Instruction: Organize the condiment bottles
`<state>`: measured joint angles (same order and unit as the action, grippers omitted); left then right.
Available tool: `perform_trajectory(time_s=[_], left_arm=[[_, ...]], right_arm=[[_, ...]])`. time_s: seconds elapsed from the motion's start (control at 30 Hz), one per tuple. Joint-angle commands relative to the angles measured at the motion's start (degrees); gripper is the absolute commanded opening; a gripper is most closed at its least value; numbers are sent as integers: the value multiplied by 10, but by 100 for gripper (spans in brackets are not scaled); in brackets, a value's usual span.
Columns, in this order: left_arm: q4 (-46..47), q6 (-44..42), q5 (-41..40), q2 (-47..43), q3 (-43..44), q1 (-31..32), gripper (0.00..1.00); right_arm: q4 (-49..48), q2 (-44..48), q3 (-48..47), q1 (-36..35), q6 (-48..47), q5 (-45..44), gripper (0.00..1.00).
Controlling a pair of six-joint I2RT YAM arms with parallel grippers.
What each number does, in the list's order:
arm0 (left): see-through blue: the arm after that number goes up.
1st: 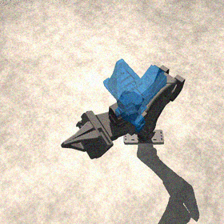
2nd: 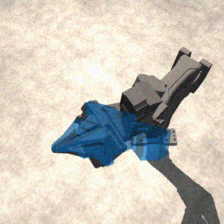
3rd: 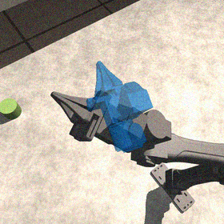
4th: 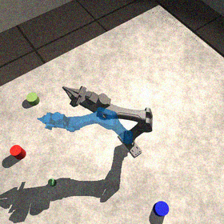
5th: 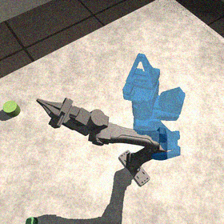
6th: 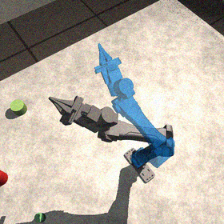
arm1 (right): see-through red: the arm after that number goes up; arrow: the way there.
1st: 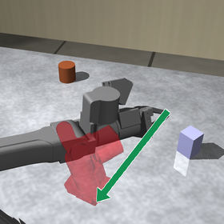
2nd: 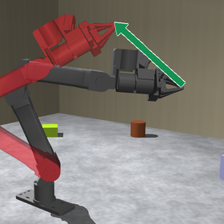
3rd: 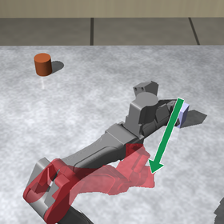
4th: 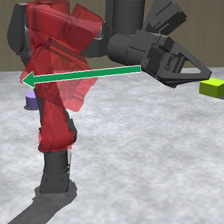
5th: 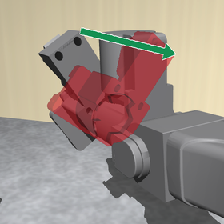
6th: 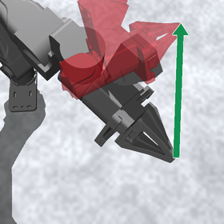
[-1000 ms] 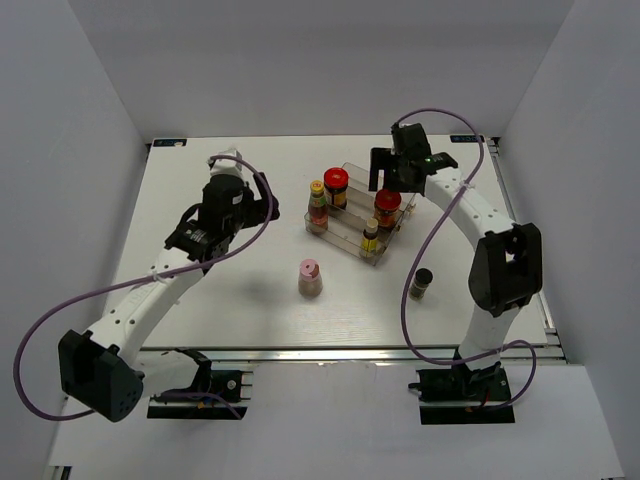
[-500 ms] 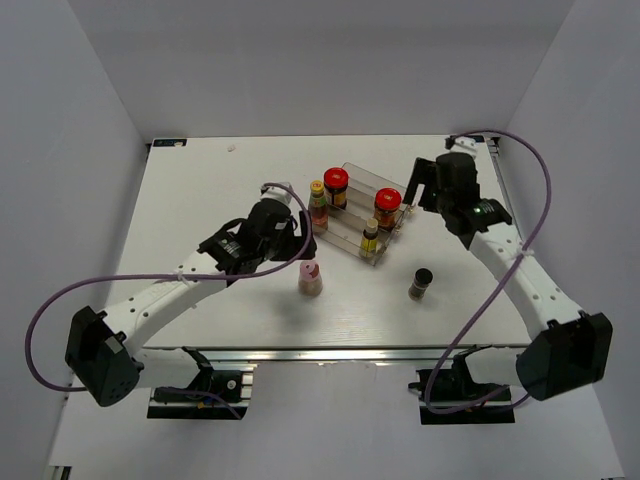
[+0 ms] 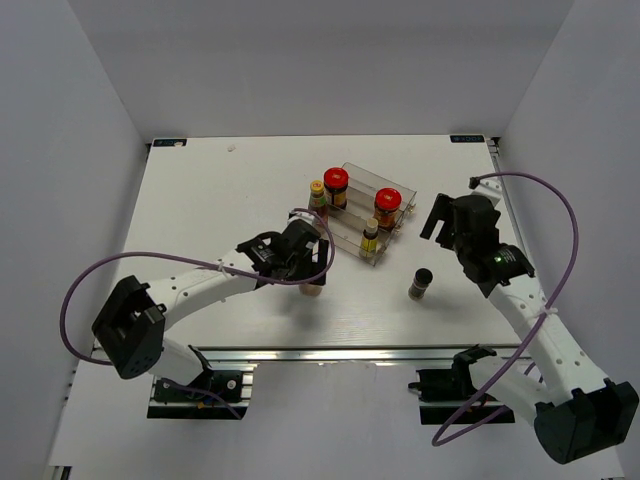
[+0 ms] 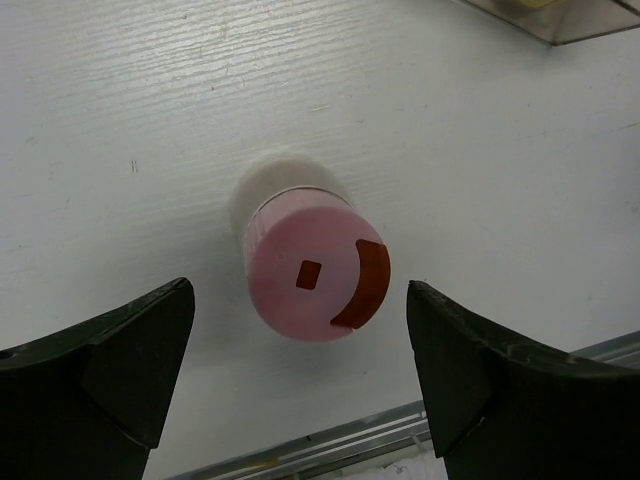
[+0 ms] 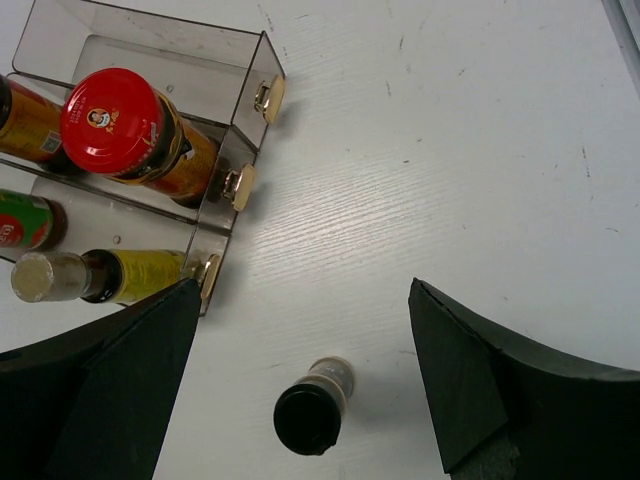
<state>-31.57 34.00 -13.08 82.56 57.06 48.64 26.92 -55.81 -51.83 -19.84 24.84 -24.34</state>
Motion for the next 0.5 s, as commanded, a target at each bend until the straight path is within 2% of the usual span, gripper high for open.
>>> perform_trajectory(time_s=[0.0,0.17,0.27,0.47], left_arm=[[16,-6,-6,-7,5,1,94],[24,-21,-6,12,12,2,88],[19,-27,-2,35,28,2,79],[0,-30,-5,44,43,2,47]], right_arm=[[1,24,9,1,6,-20,89],[2,39,20,1,1,-17,89],[9,45,21,1,-2,-21,89],[7,56,35,1,-2,-43,89]])
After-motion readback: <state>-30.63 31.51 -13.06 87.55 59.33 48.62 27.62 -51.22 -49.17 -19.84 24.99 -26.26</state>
